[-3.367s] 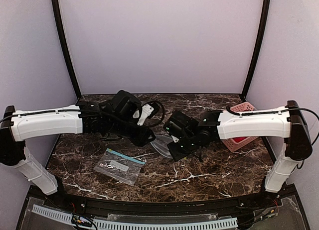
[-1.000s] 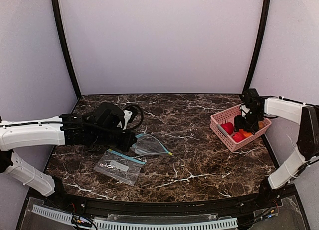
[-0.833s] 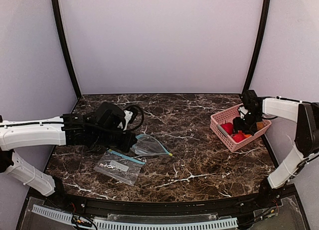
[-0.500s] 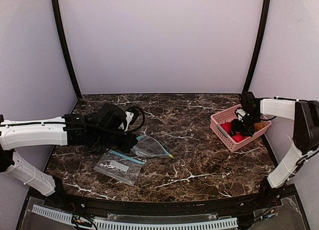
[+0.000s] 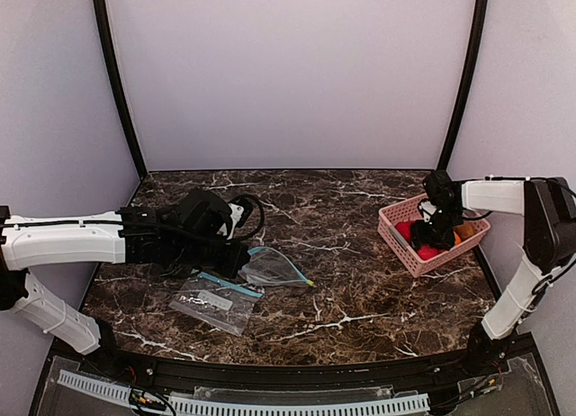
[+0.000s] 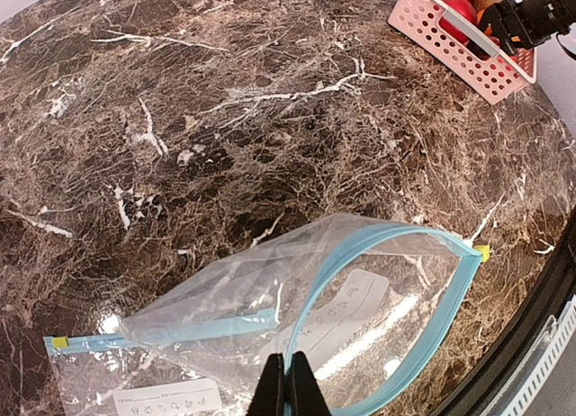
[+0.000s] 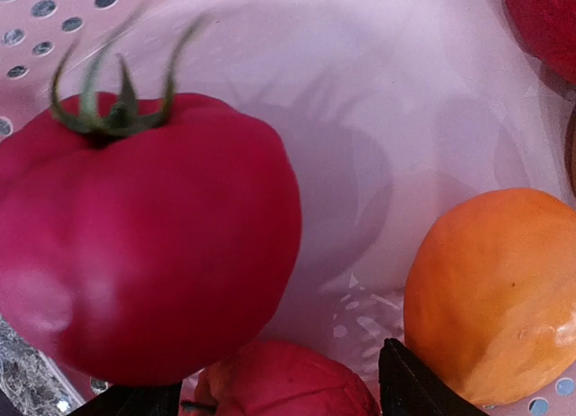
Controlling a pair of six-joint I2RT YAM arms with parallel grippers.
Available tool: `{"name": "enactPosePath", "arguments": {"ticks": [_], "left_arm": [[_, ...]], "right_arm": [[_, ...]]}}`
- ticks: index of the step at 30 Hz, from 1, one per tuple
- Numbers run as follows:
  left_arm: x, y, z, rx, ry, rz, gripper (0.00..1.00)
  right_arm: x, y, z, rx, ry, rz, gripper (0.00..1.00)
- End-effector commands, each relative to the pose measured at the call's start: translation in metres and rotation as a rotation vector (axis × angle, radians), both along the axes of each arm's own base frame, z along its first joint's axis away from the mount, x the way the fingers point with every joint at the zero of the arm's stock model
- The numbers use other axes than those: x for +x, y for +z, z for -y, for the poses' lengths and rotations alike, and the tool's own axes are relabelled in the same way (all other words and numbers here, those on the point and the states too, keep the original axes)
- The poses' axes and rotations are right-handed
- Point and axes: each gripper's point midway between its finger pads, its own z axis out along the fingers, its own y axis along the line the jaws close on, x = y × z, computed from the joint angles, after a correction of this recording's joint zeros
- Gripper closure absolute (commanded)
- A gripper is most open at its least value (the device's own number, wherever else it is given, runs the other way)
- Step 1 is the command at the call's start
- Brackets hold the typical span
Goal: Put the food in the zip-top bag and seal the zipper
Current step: Pick up the fake fruit from the bin.
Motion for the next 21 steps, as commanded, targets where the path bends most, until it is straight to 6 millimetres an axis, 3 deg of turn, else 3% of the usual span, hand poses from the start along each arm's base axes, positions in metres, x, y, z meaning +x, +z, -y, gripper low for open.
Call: {"name": "enactPosePath", "arguments": {"ticks": [1,5,9,17,21], "left_arm": [[0.0,0.002,0.0,0.001,-0.005,0.003,0.99],[0.0,0.003,0.0,0.001,-0.004,0.004,0.99],[0.0,0.004,-0.002,0.004,-0.001,0.007,0.99],[0.001,0.003,-0.001,0.005,0.0,0.005,0.99],[0.001,0.004,0.0,0.003,0.0,0.004,0.99]], "right_arm": [[-0.009,-0.014,-0.001,0.005,-0.014,-0.046,0.27],[-0.005,-0.018,-0.007,0.038,-0.015,-0.045,0.28],[-0.003,-0.018,-0.006,0.031,-0.022,-0.04,0.38],[0.0,0.001,0.0,0.006,-0.031,0.007,0.52],[0.002,0.015,0.002,-0.002,-0.038,0.035,0.54]]}}
